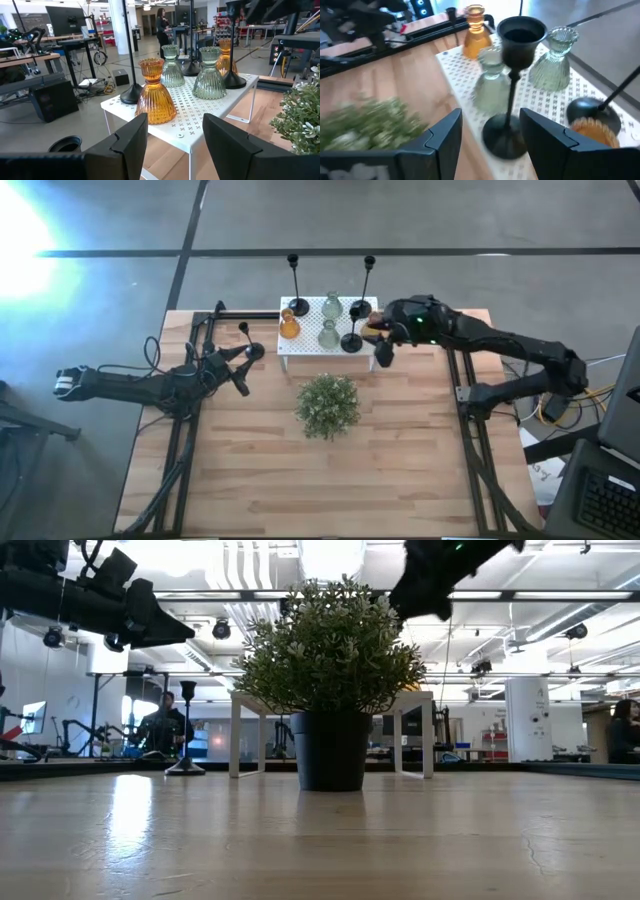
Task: Pick & Place candle stick holders
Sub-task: Put the black candle holder on the shelf
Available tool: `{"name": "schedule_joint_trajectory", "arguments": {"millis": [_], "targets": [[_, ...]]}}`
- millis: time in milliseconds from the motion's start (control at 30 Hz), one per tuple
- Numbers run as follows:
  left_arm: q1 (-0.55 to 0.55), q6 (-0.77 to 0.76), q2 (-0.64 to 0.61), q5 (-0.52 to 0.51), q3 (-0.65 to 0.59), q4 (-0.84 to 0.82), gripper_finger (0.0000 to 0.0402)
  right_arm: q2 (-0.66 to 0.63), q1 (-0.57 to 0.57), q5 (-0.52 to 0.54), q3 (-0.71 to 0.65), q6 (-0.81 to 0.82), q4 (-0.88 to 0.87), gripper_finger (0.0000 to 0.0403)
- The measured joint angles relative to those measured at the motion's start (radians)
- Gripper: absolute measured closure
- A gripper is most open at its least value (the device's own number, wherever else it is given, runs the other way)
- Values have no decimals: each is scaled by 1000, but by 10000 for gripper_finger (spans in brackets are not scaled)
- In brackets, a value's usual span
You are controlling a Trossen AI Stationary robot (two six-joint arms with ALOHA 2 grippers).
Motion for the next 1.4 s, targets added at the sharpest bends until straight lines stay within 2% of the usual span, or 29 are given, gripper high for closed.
{"name": "schedule_joint_trajectory", "arguments": {"millis": [267,467,667,900,1067,1300,1400], "targets": [[0,0,0,0,0,0,206,-207,136,0,-5,53,-258,228],[0,0,0,0,0,0,206,-347,224,1,-152,135,-284,260],[0,0,0,0,0,0,206,-488,264,-6,-419,246,-125,317],[0,0,0,0,0,0,206,-620,265,-51,-639,253,73,386],[0,0,0,0,0,0,206,-696,265,-46,-740,174,159,394],[0,0,0,0,0,0,206,-793,264,143,-849,107,186,394],[0,0,0,0,0,1,206,-838,264,188,-889,78,188,394]]}}
